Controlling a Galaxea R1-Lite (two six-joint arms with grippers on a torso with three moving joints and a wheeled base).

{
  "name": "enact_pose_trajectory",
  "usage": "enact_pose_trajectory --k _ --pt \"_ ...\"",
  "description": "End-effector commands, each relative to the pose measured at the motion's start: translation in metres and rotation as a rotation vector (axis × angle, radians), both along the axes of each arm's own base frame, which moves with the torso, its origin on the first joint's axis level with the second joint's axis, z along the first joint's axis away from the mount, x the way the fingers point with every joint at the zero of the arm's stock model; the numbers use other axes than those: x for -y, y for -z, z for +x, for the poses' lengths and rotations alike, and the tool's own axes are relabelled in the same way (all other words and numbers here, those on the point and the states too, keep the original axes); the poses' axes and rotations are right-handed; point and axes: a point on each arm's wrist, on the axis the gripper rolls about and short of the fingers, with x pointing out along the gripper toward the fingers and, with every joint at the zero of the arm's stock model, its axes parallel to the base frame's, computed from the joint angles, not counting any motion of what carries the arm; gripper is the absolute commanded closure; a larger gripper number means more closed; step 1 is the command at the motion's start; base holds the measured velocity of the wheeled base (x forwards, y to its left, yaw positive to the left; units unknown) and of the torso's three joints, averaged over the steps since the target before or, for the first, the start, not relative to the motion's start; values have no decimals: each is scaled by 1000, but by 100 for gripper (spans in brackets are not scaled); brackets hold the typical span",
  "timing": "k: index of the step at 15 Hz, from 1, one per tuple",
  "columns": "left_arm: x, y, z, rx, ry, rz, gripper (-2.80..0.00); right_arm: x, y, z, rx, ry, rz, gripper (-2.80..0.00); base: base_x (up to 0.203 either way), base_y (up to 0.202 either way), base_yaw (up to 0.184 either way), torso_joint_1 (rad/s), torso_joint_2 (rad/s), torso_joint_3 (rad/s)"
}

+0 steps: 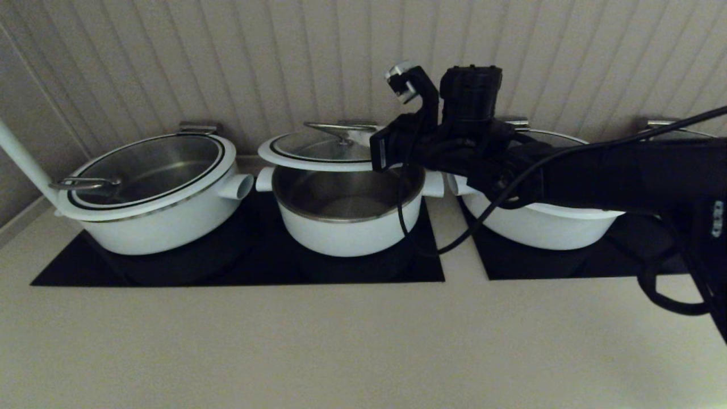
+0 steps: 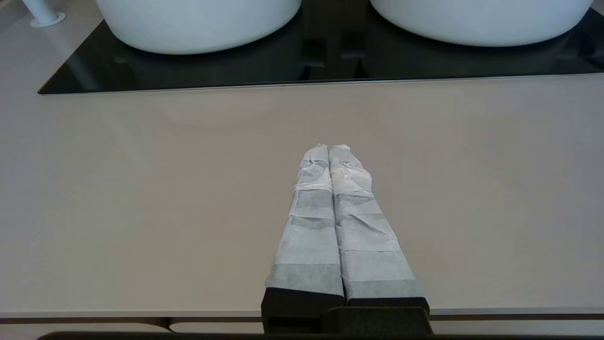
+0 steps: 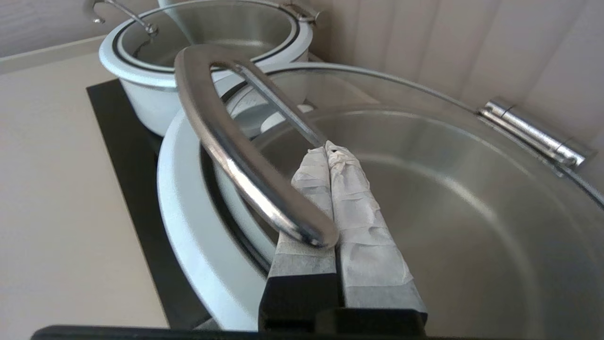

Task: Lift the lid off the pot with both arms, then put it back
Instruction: Open the pot lid completely

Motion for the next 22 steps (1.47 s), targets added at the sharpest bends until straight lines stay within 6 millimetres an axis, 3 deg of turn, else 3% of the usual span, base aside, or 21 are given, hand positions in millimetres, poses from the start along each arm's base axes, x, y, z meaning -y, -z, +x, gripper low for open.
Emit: enact_pose_trajectory --k 1,22 --pt "0 0 0 0 0 0 0 3 -1 -5 -6 -3 -6 0 0 0 0 0 0 0" --pt "0 0 0 0 -1 0 0 25 8 -34 -105 -3 -59 0 0 0 0 0 0 0"
